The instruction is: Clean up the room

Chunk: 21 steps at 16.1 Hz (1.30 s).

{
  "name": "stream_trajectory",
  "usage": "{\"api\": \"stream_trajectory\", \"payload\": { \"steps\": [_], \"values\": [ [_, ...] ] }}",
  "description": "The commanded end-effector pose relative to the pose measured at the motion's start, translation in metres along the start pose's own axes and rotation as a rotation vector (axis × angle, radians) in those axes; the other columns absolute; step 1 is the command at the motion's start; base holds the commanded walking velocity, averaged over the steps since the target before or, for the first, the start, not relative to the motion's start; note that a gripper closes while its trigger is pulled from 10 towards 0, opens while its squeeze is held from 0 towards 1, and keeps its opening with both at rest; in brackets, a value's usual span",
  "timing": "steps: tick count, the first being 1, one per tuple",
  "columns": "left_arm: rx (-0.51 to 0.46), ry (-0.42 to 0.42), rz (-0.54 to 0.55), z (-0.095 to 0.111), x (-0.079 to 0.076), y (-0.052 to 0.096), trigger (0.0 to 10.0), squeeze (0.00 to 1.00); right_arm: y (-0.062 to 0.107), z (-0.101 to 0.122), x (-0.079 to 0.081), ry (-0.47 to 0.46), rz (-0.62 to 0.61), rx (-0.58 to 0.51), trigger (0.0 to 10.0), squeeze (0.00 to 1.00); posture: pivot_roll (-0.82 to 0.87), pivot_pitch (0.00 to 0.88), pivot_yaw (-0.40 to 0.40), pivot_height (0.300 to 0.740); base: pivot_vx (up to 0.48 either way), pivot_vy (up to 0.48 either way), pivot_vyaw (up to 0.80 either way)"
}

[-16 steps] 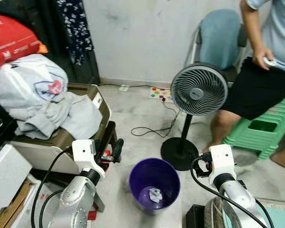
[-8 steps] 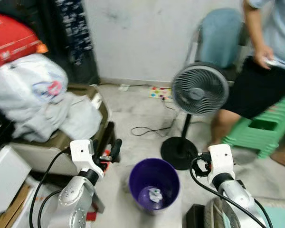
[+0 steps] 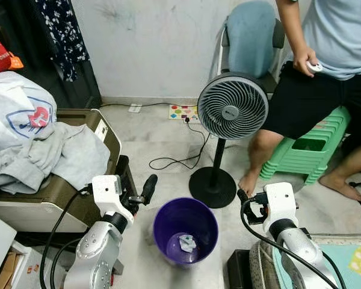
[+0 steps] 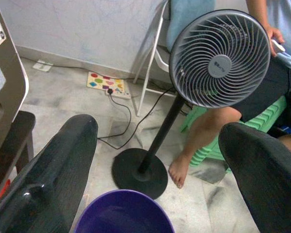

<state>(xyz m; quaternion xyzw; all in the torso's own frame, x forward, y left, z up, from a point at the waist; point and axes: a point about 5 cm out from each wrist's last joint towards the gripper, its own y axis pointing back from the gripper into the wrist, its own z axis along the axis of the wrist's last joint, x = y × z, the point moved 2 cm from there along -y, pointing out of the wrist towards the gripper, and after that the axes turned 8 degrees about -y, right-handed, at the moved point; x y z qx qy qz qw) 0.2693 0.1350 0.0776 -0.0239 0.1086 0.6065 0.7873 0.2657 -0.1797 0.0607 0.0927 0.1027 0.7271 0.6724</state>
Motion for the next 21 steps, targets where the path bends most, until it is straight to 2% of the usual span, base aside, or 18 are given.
{"api": "stream_trajectory", "payload": {
  "steps": [1, 21],
  "values": [
    [-0.001, -0.005, 0.0, 0.0013, 0.001, 0.0003, 10.0, 0.0, -0.0009, 0.0015, -0.0001, -0.009, 0.001, -0.001, 10.0, 0.0, -0.11, 0.0, 0.012, 0.74, 0.0, 0.0, -0.8],
    [0.01, -0.022, -0.012, -0.0005, -0.0016, -0.0014, 10.0, 0.0, -0.002, 0.0008, 0.0006, -0.008, 0.004, -0.001, 10.0, 0.0, -0.1, 0.0, 0.013, 0.74, 0.0, 0.0, -0.8]
  ]
}}
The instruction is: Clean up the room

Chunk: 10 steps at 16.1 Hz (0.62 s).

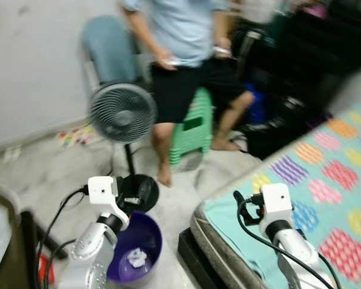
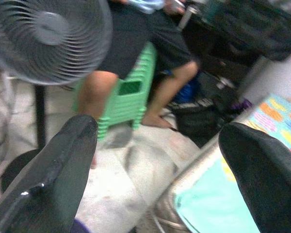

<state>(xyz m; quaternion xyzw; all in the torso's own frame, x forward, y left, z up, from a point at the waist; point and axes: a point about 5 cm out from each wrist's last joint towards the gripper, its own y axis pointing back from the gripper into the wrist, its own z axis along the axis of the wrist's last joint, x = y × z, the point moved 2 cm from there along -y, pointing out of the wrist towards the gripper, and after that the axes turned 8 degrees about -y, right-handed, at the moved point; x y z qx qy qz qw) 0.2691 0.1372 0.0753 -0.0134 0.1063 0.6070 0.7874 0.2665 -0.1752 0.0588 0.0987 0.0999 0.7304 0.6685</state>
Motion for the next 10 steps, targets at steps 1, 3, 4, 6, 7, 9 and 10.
{"api": "stream_trajectory", "payload": {
  "steps": [1, 3, 4, 6, 7, 9, 10],
  "values": [
    [-0.004, -0.005, -0.015, 0.0015, -0.0042, -0.002, 10.0, 0.0, -0.0002, 0.0025, -0.004, 0.004, -0.008, -0.005, 10.0, 0.0, -0.1, 0.0, 0.013, 0.74, 0.0, 0.0, -0.8],
    [-0.006, -0.004, -0.015, 0.0016, -0.0045, -0.0021, 10.0, 0.0, -0.0004, 0.0028, -0.0044, 0.004, -0.008, -0.006, 10.0, 0.0, -0.11, 0.0, 0.013, 0.74, 0.0, 0.0, -0.8],
    [-0.007, -0.002, -0.014, 0.0018, -0.0045, -0.0021, 10.0, 0.0, -0.0003, 0.0029, -0.0045, 0.004, -0.009, -0.006, 10.0, 0.0, -0.11, 0.0, 0.013, 0.74, 0.0, 0.0, -0.8],
    [-0.007, 0.0, -0.014, 0.0019, -0.0048, -0.0021, 10.0, 0.0, -0.0002, 0.0032, -0.0048, 0.005, -0.011, -0.007, 10.0, 0.0, -0.11, 0.0, 0.012, 0.74, 0.0, 0.0, -0.8],
    [-0.007, 0.001, -0.014, 0.0018, -0.0049, -0.0021, 10.0, 0.0, -0.0002, 0.0034, -0.005, 0.006, -0.012, -0.008, 10.0, 0.0, -0.11, 0.0, 0.012, 0.74, 0.0, 0.0, -0.8],
    [-0.007, 0.0, -0.013, 0.0015, -0.005, -0.0021, 10.0, 0.0, -0.0001, 0.0034, -0.0053, 0.005, -0.013, -0.008, 10.0, 0.0, -0.11, 0.0, 0.012, 0.74, 0.0, 0.0, -0.8],
    [-0.007, 0.0, -0.013, 0.0015, -0.0049, -0.002, 10.0, 0.0, -0.0002, 0.0034, -0.0053, 0.005, -0.012, -0.008, 10.0, 0.0, -0.11, 0.0, 0.012, 0.74, 0.0, 0.0, -0.8]
  ]
}}
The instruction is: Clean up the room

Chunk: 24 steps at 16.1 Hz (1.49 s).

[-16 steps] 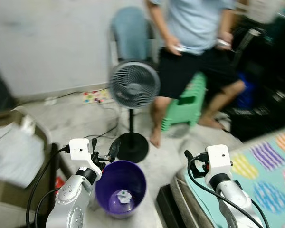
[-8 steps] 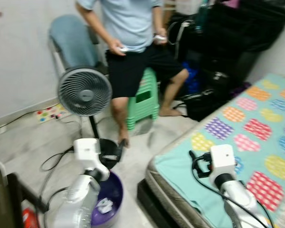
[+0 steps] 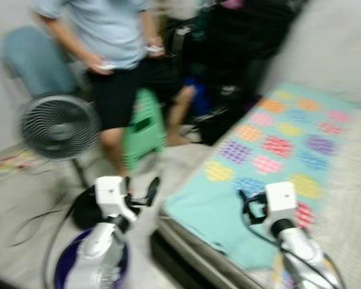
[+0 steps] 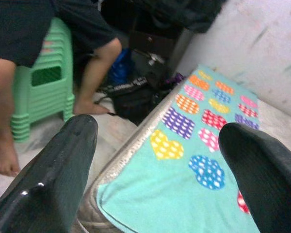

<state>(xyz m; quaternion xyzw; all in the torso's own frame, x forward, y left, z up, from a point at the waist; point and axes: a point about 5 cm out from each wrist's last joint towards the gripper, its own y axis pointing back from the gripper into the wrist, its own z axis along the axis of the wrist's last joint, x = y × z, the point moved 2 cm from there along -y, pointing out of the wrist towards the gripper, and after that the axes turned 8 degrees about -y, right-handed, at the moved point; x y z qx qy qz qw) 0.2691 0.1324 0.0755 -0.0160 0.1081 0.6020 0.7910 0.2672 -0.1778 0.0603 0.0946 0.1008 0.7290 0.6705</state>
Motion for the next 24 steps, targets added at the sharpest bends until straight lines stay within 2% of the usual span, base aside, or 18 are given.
{"api": "stream_trajectory", "payload": {
  "steps": [1, 22, 24],
  "values": [
    [-0.006, -0.006, 0.001, 0.0019, -0.0001, -0.0008, 10.0, 0.0, -0.0002, 0.0018, -0.0027, -0.001, -0.007, -0.004, 10.0, 0.0, -0.11, 0.0, 0.012, 0.74, 0.0, 0.0, -0.8],
    [-0.008, -0.009, 0.006, 0.0021, 0.0009, -0.0016, 10.0, 0.0, -0.0005, 0.002, -0.0022, -0.002, -0.008, -0.006, 10.0, 0.0, -0.11, 0.0, 0.013, 0.74, 0.0, 0.0, -0.8],
    [-0.008, -0.008, 0.008, 0.0022, 0.0012, -0.0015, 10.0, 0.0, -0.0005, 0.0023, -0.002, -0.003, -0.007, -0.008, 10.0, 0.0, -0.11, 0.0, 0.013, 0.74, 0.0, 0.0, -0.35]
  ]
}}
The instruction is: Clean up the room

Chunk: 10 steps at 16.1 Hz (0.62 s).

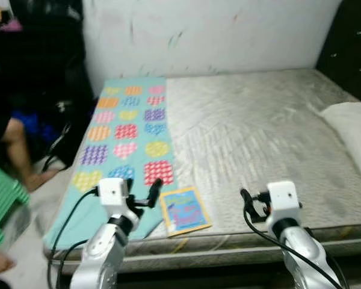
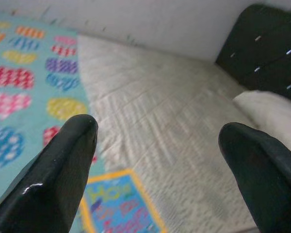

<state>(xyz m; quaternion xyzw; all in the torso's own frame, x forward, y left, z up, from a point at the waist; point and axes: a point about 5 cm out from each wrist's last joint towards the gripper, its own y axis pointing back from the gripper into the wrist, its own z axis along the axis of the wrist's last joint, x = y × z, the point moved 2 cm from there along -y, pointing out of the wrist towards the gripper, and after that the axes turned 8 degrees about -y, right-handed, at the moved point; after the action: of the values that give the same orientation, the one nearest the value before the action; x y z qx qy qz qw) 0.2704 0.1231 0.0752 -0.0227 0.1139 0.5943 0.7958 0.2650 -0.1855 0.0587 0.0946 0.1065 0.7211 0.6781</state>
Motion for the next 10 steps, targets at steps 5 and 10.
{"api": "stream_trajectory", "payload": {
  "steps": [5, 10],
  "values": [
    [-0.008, -0.023, 0.025, 0.0037, 0.0098, 0.0027, 10.0, 0.0, -0.0024, 0.005, 0.0059, -0.005, 0.018, -0.018, 10.0, 0.0, -0.11, 0.0, 0.013, 0.74, 0.0, 0.0, 0.0],
    [-0.012, -0.019, 0.018, 0.0042, 0.0088, 0.0031, 10.0, 0.0, -0.002, 0.0047, 0.0064, -0.005, 0.021, -0.018, 10.0, 0.0, -0.11, 0.0, 0.014, 0.74, 0.0, 0.0, 0.0]
  ]
}}
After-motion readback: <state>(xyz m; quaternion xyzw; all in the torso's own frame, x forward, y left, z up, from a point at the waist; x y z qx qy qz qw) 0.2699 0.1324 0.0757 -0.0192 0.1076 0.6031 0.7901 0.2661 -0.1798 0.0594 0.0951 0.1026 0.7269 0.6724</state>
